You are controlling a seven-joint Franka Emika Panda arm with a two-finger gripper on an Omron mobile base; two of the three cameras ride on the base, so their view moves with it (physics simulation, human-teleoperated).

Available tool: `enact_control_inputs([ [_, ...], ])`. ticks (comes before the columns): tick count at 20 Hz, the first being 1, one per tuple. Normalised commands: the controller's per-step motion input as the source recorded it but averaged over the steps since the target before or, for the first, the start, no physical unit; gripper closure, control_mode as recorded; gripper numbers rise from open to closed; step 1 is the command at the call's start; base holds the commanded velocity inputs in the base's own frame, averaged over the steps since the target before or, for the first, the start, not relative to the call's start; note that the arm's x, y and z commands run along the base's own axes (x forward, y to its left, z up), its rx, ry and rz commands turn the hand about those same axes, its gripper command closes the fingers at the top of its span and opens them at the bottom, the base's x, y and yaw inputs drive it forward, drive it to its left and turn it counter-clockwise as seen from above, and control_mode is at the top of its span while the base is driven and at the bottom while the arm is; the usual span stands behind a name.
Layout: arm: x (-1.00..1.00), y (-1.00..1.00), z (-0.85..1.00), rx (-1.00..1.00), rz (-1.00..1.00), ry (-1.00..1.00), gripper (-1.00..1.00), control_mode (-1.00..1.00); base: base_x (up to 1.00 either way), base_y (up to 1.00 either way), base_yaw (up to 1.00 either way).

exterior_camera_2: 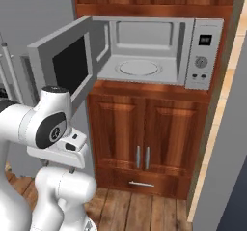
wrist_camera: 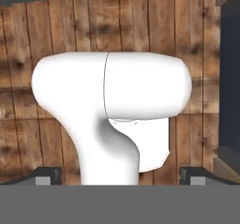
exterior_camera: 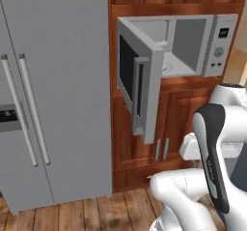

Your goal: Place the sponge inside the microwave to prepare for sanitizing.

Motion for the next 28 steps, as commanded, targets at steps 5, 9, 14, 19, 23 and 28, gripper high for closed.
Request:
enact_control_inputs([
  [5,0.0,0.0,0.0,0.0,0.0,0.0,-1.0,1.0,-0.33,0.64,0.0],
  [9,0.0,0.0,0.0,0.0,0.0,0.0,-1.0,1.0,-0.04,0.73,-0.06],
  [14,0.0,0.0,0.0,0.0,0.0,0.0,-1.0,1.0,0.01,0.72,-0.15],
  [19,0.0,0.0,0.0,0.0,0.0,0.0,-1.0,1.0,0.14,0.8,-0.14],
  [23,0.0,0.0,0.0,0.0,0.0,0.0,-1.0,1.0,0.33,0.86,-0.09],
  [28,0.0,0.0,0.0,0.0,0.0,0.0,-1.0,1.0,0.35,0.97,-0.09],
])
